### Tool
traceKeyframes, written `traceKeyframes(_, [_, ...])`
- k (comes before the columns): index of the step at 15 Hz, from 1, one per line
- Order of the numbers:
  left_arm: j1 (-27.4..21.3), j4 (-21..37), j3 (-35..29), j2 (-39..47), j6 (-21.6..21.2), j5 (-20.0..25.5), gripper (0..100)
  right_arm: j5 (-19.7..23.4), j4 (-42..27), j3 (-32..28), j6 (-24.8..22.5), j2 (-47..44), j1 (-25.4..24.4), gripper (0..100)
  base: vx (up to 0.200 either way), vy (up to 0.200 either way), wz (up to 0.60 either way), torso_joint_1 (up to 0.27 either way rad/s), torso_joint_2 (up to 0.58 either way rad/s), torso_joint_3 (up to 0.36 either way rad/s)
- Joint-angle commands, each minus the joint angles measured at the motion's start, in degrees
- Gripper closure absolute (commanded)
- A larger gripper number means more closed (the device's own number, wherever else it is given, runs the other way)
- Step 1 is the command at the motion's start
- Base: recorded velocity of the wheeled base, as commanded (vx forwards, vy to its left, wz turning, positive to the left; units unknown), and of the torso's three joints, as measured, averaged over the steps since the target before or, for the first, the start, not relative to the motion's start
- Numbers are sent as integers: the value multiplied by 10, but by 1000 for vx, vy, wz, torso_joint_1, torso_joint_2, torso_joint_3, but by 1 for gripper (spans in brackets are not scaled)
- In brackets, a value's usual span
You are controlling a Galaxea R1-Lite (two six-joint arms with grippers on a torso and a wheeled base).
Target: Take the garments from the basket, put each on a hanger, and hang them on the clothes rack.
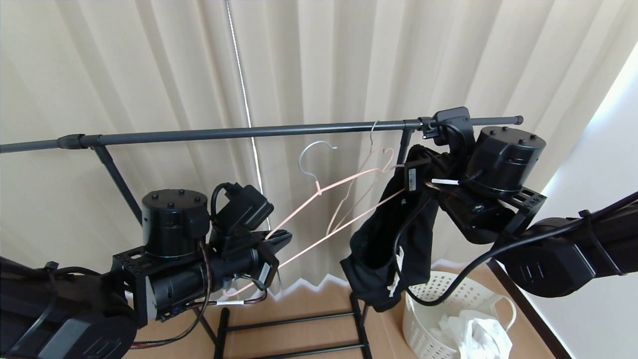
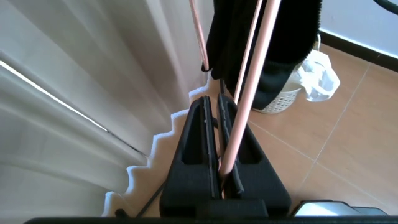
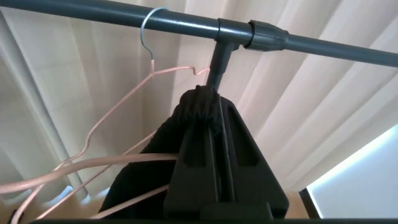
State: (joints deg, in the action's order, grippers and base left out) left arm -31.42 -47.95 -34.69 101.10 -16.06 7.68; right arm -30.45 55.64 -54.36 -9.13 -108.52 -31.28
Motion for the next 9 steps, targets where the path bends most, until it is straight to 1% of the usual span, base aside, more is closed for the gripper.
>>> traceKeyframes(1, [0,-2,-3,13,1,-1,100,0,0,3,1,6,-18,100,0,0,0,0,0,0])
traceKeyframes(4, [-1,-2,-6,13,8,-2,100,-3,0,17,3,18,-46,100,0,0,0,0,0,0])
traceKeyframes(7, [-1,-2,-6,13,8,-2,100,-25,1,22,6,21,-73,100,0,0,0,0,0,0])
traceKeyframes(9, [-1,-2,-5,13,8,-2,100,-26,1,28,10,30,-92,100,0,0,0,0,0,0])
